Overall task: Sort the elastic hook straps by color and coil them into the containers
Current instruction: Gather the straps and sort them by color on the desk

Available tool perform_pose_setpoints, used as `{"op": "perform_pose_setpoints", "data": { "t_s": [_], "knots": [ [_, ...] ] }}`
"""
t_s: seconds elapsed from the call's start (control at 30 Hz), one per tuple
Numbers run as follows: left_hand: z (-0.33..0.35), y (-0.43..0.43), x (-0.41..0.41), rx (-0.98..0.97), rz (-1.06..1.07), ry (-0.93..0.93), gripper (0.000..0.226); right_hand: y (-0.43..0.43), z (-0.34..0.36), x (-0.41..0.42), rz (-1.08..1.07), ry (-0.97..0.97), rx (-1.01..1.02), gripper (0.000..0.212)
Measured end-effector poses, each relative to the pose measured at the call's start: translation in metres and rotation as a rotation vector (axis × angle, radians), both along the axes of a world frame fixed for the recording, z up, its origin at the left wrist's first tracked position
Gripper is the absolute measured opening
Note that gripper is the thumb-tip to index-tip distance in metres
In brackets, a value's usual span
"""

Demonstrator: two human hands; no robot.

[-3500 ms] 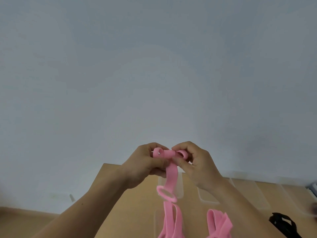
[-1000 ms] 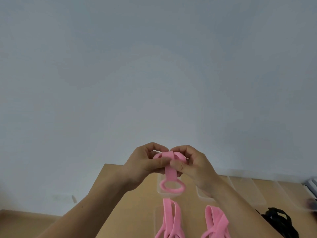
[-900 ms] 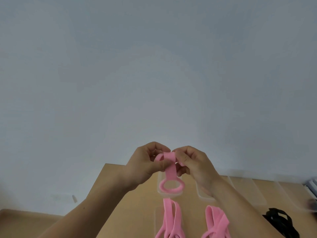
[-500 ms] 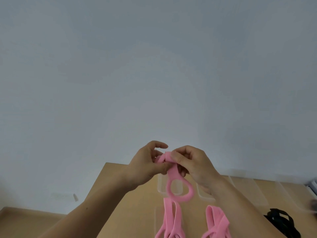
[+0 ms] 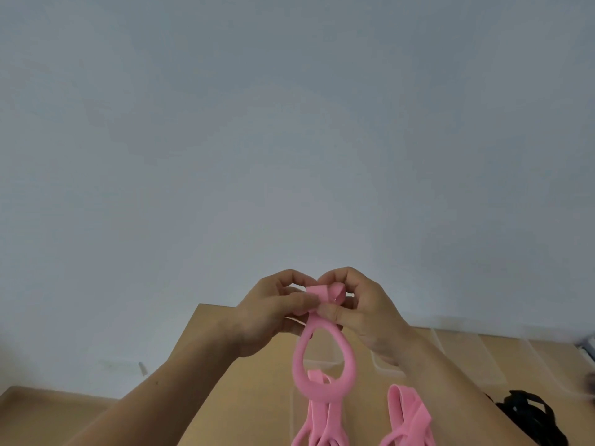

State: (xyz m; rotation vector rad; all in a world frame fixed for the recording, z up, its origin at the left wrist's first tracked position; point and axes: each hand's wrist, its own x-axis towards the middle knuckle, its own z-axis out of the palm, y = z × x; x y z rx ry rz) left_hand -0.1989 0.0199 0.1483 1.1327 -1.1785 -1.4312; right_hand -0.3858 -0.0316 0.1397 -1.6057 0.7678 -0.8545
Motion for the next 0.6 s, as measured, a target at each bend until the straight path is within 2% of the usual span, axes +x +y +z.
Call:
{"op": "perform_pose_setpoints", "data": {
  "t_s": [0.1, 0.17, 0.3, 0.4, 0.47, 0.53, 0.6],
  "knots": [
    [0.001, 0.0, -0.001, -0.054, 0.041, -0.014, 0.034, -0.001, -0.001, -0.001, -0.003, -0.021, 0.039, 0.03],
    [0.0, -0.001, -0.002, -0.119, 0.094, -0.106, 0.029, -0.002, 0.0, -0.002, -0.01, -0.032, 0.098, 0.031],
    [-0.001, -0.002, -0.005, -0.225, 0.111, -0.216, 0.026, -0.003, 0.005, -0.003, -0.019, 0.028, 0.187, 0.046],
    [-0.003, -0.004, -0.007, -0.246, 0.088, -0.256, 0.027, -0.003, 0.007, -0.005, -0.038, 0.103, 0.144, 0.05],
    [-0.004, -0.005, -0.006, -0.215, 0.065, -0.252, 0.038, -0.003, 0.008, -0.006, -0.068, 0.108, 0.101, 0.051],
    [-0.003, -0.007, -0.003, -0.16, 0.052, -0.236, 0.052, -0.002, 0.009, -0.006, -0.072, 0.081, 0.085, 0.044],
    [0.0, -0.008, -0.001, -0.124, 0.032, -0.223, 0.051, -0.003, 0.009, -0.006, -0.071, 0.059, 0.071, 0.03]
  ]
}}
